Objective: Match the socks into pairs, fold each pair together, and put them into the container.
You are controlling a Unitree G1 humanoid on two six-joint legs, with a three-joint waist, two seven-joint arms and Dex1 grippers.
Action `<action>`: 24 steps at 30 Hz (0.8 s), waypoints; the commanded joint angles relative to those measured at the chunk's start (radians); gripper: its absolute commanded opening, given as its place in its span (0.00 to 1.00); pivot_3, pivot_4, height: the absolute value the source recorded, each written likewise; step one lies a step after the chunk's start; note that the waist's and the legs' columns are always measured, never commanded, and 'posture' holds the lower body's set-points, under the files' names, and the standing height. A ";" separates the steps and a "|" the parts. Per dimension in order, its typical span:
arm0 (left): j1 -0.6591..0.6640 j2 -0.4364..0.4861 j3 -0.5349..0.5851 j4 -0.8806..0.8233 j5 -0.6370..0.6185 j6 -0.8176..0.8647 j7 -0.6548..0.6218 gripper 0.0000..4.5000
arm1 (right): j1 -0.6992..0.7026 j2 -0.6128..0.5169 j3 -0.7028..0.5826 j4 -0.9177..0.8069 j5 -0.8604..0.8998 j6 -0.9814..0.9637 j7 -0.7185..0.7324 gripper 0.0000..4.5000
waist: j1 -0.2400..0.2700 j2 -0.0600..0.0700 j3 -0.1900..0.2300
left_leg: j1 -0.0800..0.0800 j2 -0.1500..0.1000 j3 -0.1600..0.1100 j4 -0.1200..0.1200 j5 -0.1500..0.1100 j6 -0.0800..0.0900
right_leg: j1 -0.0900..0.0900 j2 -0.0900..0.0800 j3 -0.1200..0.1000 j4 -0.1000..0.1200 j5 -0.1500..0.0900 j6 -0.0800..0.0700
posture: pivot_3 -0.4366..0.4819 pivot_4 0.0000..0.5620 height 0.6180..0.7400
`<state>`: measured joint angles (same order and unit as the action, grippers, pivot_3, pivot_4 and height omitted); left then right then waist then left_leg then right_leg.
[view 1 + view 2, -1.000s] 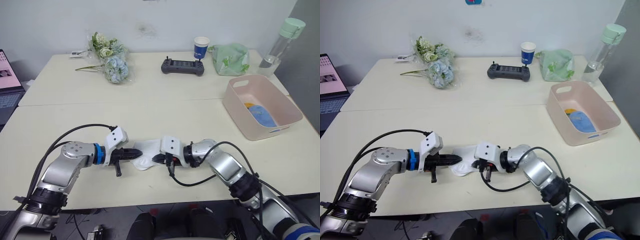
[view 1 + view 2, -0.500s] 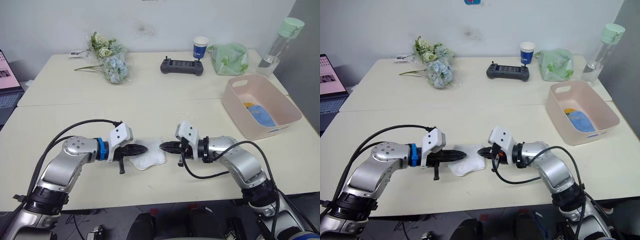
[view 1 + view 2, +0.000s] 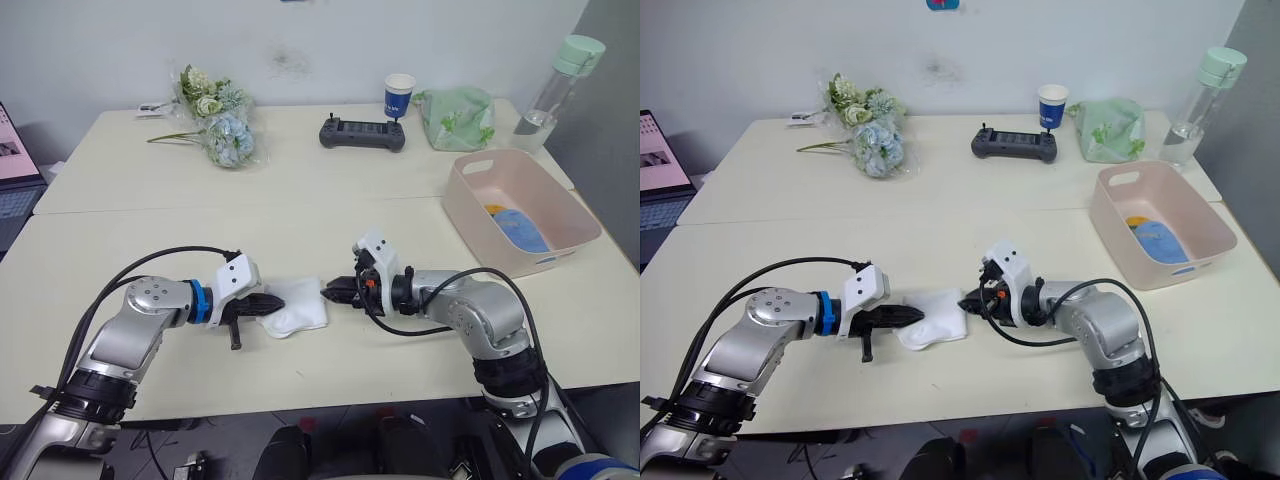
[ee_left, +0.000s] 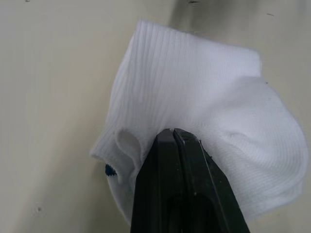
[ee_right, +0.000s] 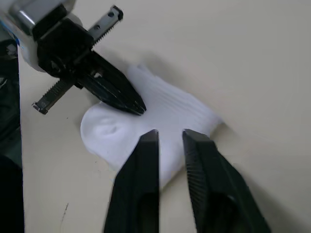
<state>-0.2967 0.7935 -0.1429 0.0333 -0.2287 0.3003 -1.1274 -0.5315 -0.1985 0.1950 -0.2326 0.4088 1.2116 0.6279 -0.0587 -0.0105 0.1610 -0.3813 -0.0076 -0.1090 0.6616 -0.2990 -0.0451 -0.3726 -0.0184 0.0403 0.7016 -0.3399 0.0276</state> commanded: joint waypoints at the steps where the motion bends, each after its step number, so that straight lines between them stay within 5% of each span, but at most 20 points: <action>1: 0.037 0.023 0.015 0.011 0.015 0.041 0.011 0.00 | -0.038 0.041 -0.057 0.007 0.055 0.104 -0.039 0.53 | -0.002 0.000 0.000 | 0.000 0.000 0.000 0.000 -0.001 0.002 | 0.000 0.000 0.000 0.000 0.000 0.000 | 0.48 0.27 1.00; 7: 0.048 0.021 0.023 -0.006 0.014 0.052 0.010 0.00 | -0.066 0.076 -0.042 0.084 0.058 0.152 -0.085 0.99 | -0.005 0.000 0.000 | 0.001 0.000 0.000 0.000 -0.002 0.003 | -0.001 0.000 0.000 0.002 0.000 0.000 | 0.48 0.27 1.00; 18: 0.045 0.030 0.027 -0.011 0.012 0.055 0.002 0.00 | -0.147 0.320 -0.029 0.295 0.064 0.167 -0.165 0.99 | -0.026 0.001 -0.001 | 0.003 0.000 0.000 -0.001 -0.002 0.003 | -0.001 0.001 0.000 0.006 0.000 0.000 | 0.48 0.27 1.00; 24: 0.054 0.039 0.041 -0.019 0.006 0.058 0.000 0.00 | -0.183 0.362 -0.025 0.403 0.056 0.089 -0.151 0.99 | -0.028 0.001 -0.001 | 0.003 0.000 0.000 -0.001 -0.002 0.003 | -0.002 0.001 0.000 0.007 0.000 0.000 | 0.48 0.27 1.00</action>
<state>-0.2641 0.8129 -0.1075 0.0056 -0.2375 0.3420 -1.1275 -0.7008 0.1316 0.1628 0.1354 0.4578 1.3302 0.4724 -0.0866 -0.0098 0.1605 -0.3777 -0.0074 -0.1092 0.6609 -0.3007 -0.0419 -0.3742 -0.0178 0.0406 0.7083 -0.3400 0.0276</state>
